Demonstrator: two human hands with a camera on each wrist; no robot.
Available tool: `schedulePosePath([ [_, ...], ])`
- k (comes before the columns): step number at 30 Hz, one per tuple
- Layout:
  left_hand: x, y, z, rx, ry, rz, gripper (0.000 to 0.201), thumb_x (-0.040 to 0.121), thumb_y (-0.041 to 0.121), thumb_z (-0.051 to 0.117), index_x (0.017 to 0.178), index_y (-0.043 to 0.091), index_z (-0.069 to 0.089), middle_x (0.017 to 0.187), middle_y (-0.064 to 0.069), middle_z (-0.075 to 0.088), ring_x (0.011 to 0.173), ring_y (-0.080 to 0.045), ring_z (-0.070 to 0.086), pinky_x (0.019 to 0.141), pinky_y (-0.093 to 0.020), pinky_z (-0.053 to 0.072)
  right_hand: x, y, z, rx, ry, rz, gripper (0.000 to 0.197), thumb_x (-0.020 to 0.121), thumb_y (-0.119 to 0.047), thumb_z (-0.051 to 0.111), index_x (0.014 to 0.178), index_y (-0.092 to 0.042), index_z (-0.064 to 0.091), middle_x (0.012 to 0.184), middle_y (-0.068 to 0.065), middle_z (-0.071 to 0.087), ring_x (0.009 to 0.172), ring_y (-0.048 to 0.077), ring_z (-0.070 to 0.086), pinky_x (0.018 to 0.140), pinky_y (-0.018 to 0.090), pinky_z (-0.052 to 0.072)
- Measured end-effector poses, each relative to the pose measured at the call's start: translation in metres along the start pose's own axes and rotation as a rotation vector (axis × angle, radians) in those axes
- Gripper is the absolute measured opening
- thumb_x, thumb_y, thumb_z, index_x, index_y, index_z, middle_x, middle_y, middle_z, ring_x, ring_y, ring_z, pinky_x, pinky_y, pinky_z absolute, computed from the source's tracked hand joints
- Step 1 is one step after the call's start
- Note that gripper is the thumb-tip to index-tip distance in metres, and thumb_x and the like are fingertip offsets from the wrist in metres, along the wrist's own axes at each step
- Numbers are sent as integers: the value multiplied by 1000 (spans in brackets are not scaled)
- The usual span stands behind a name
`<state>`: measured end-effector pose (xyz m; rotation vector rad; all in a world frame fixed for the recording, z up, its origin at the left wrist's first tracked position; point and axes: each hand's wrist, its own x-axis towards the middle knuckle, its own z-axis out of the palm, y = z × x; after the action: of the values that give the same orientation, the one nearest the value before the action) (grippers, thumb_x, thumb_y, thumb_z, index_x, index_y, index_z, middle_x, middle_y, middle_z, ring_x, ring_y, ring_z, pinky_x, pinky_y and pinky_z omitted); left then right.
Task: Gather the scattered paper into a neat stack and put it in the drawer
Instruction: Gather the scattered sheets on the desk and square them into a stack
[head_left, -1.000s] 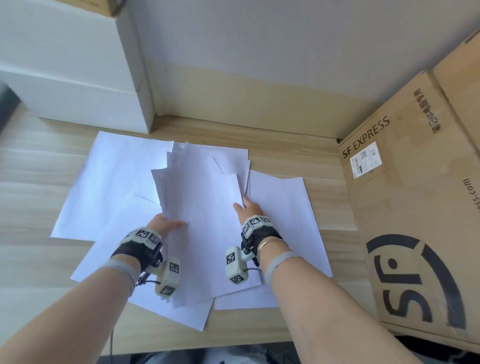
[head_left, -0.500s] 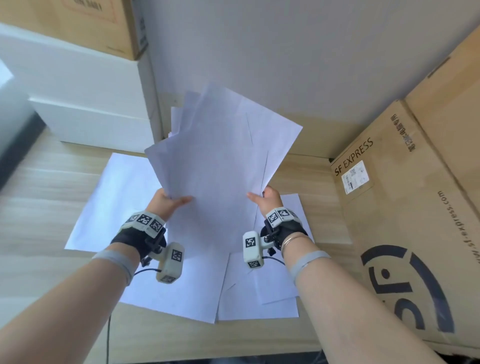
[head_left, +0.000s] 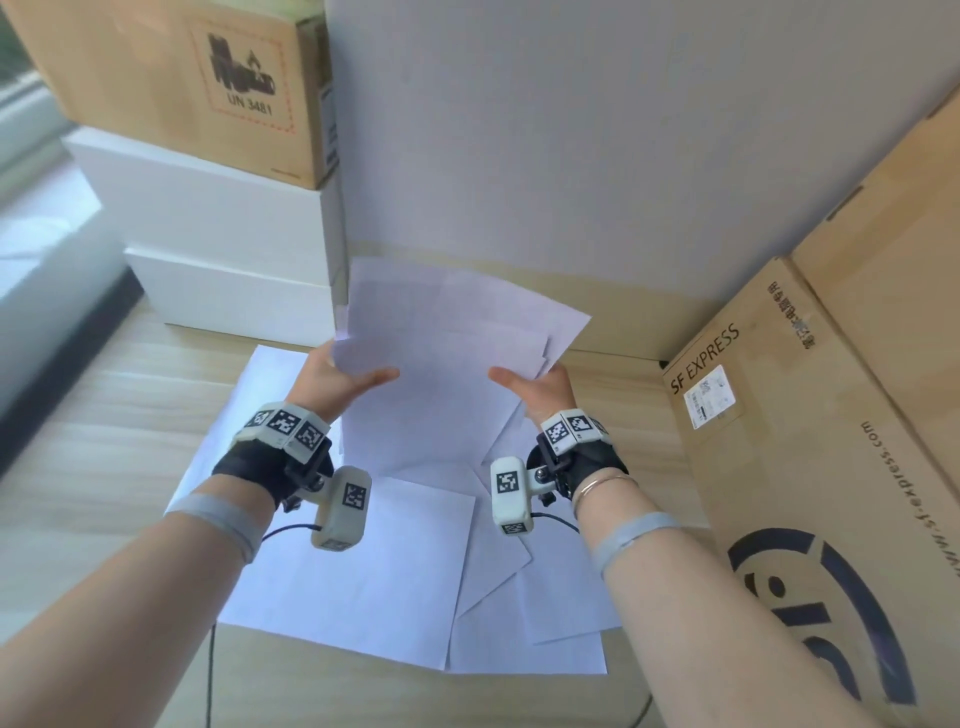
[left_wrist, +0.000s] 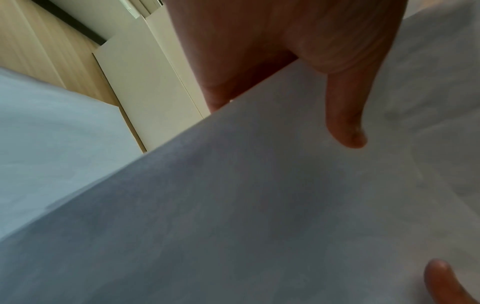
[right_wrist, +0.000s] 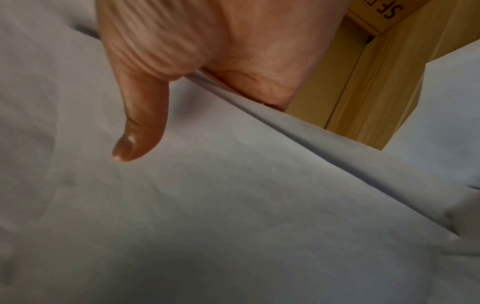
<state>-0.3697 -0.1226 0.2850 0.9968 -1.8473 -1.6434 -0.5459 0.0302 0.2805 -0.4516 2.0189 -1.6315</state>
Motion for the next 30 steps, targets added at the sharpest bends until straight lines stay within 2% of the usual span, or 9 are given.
schedulePosePath([
  [4,1,-7,-4,-108,-12,-8,34,71,1,74,95,21,60,92,6,64,87,-11,62,88,-29,47,-4,6,6,11,-12,-29,33,72,7,75,103,6,64,97,8,63,51,-17,60,56,0,48],
  [8,3,-21,-5,-175,-13,-28,33,70,-2,74,87,23,61,90,3,66,85,-17,64,81,-29,52,-9,12,8,-9,-14,-8,36,72,5,75,106,8,63,95,6,63,69,-2,60,58,1,49],
  [10,3,-26,-4,-184,-9,-35,33,71,-3,74,86,23,60,89,4,65,81,-12,63,75,-24,52,-10,11,9,-9,-13,3,27,73,4,75,98,1,65,89,4,64,70,1,58,59,4,50],
  [13,3,-30,-4,-156,-19,-36,31,71,-1,74,86,23,61,88,6,65,77,-4,63,68,-16,50,-10,-1,13,46,24,-28,20,76,-3,74,94,0,66,82,0,63,66,-2,59,69,23,48],
  [16,3,-31,-3,-127,-45,-34,30,72,-1,73,84,23,60,87,7,64,75,-1,63,59,-6,51,-7,-18,16,183,7,-135,42,65,-42,78,94,-14,67,82,-12,65,70,-4,59,74,15,46],
  [19,2,-32,-1,-129,-57,-60,28,73,-1,73,92,16,62,88,6,63,81,-9,61,67,-16,51,-5,-31,18,179,43,-164,35,67,-59,59,74,-25,66,77,-11,66,76,6,59,74,21,43],
  [22,3,-37,0,-114,-52,-95,34,72,1,74,103,8,60,87,4,63,84,-19,61,76,-26,48,-2,-31,18,185,112,-150,30,78,-40,49,61,-19,63,65,-6,63,63,5,58,63,15,44],
  [26,3,-44,4,-78,-57,-151,25,74,6,74,95,11,61,83,3,63,92,-25,59,83,-32,43,-2,-25,20,167,63,-189,21,81,-32,45,85,-19,61,89,-14,61,75,-19,54,75,2,38],
  [30,0,-52,8,-88,-44,-211,34,60,27,75,88,13,62,94,-11,65,91,-26,59,84,-36,46,-5,-5,20,162,-20,-112,54,58,-65,73,106,-47,56,124,-4,53,120,20,49,102,36,38],
])
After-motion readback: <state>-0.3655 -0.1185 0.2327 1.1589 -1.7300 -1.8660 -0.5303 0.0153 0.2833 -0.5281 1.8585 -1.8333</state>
